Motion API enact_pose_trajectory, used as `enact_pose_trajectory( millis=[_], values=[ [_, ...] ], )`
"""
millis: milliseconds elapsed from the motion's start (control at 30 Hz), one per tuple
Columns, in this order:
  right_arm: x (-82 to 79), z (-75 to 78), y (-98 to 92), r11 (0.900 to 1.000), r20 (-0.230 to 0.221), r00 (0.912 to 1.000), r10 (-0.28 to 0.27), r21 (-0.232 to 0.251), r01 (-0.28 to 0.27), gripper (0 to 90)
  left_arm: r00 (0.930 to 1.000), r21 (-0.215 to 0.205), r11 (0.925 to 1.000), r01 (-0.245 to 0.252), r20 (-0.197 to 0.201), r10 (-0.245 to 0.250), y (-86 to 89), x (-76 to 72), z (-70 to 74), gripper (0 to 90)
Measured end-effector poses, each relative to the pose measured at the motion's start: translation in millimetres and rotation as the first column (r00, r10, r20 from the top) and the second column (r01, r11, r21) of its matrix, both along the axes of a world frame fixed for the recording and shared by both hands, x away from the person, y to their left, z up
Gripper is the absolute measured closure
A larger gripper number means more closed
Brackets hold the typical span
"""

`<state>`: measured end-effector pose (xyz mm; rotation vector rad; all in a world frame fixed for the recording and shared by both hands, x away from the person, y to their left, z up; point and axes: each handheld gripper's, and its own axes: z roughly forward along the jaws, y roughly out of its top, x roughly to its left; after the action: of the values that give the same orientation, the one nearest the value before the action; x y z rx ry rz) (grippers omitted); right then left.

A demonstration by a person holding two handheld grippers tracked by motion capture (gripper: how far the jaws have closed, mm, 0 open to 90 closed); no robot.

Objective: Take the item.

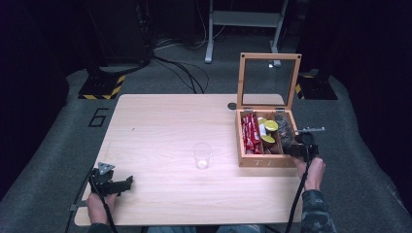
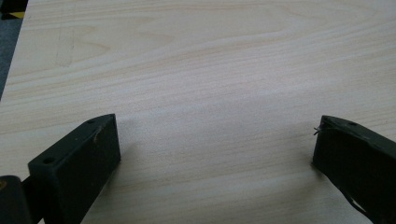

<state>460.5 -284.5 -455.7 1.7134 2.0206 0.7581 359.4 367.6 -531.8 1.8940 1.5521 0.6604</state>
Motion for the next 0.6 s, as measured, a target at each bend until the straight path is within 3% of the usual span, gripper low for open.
enact_pose_trajectory(
  millis=[233,433,600],
  values=[
    [4.1,-3.3,2.2,1.0,-0.013,0.9999,-0.005,-0.005,0.005,73.8,1.0,0.0,1.0,0.0,0.0,0.0,0.0,0.0,0.0,0.6],
    [4.4,-3.1,0.7,1.0,-0.015,0.9999,-0.003,0.004,0.003,77.6,1.0,0.0,1.0,0.0,0.0,0.0,0.0,0.0,0.0,0.6],
    [-0.6,1.8,-1.9,1.0,0.016,0.9998,-0.008,0.013,0.008,78.3,1.0,0.0,1.0,0.0,0.0,0.0,0.0,0.0,0.0,0.6]
  ],
)
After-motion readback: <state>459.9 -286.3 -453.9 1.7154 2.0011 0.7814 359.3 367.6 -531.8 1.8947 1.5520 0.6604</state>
